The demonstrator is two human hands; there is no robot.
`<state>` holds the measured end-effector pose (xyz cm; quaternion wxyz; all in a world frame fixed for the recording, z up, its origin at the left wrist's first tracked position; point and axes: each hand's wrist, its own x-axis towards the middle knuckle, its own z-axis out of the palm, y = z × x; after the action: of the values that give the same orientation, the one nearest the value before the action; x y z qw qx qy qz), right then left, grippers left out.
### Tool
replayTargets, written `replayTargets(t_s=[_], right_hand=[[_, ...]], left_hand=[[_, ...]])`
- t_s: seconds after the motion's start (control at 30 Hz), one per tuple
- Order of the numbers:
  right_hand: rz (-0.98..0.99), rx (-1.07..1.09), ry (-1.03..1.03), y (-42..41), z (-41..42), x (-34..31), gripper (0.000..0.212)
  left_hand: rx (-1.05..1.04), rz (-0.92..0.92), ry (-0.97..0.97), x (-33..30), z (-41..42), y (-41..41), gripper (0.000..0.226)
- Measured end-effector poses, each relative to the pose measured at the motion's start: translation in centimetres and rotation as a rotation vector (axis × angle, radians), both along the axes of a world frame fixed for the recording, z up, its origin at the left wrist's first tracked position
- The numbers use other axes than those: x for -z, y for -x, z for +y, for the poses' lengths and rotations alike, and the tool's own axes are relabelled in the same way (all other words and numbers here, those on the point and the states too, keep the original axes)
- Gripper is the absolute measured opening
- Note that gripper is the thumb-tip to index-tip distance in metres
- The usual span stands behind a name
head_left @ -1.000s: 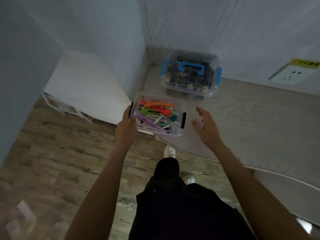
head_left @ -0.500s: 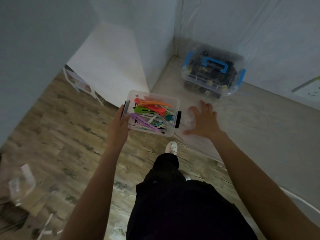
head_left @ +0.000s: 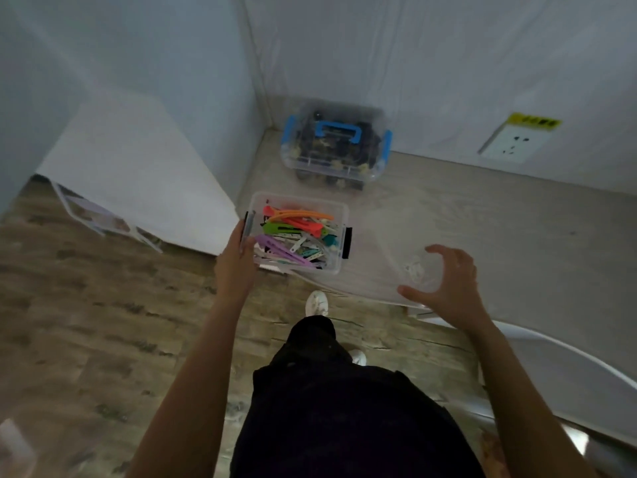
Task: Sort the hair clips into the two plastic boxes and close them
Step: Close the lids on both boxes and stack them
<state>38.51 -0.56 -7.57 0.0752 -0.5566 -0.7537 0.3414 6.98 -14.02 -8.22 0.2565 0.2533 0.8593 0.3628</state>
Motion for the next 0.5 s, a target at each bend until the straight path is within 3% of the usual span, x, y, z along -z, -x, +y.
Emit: replayTargets(t_s=[0.1,0.2,0.27,0.33,0.4,0.5], right_hand=[[0.147,-0.067,-0.039,-0.3,-0.4,-1.8,0.092],[0.1,-0.222,-0.141,2.4,0.4,-2.7,0.09],[0.01,-0.361,-0.203,4.4,1.6,-2.3,0.091],[-0.1,-0.479,-0.221,6.0,2.6,-1.3,0.098],[-0.165,-0.538,-0.197,6.9,3.0,-0.5,0.107],[-0.182,-0.571,-0.166,7.4,3.5,0.0,0.109]], left_hand=[[0.125,0.05,0.036,0.0,1.9,-1.5,0.041],[0.287,0.075,0.08,0.7,3.9,-2.8,0.038],[0.363,0.069,0.1,0.6,5.3,-3.5,0.024],[0.382,0.028,0.134,-0.2,6.0,-3.3,0.016],[0.262,-0.035,0.03,-0.9,6.5,-3.1,0.014],[0.198,0.101,-0.034,-1.3,6.4,-2.6,0.028]])
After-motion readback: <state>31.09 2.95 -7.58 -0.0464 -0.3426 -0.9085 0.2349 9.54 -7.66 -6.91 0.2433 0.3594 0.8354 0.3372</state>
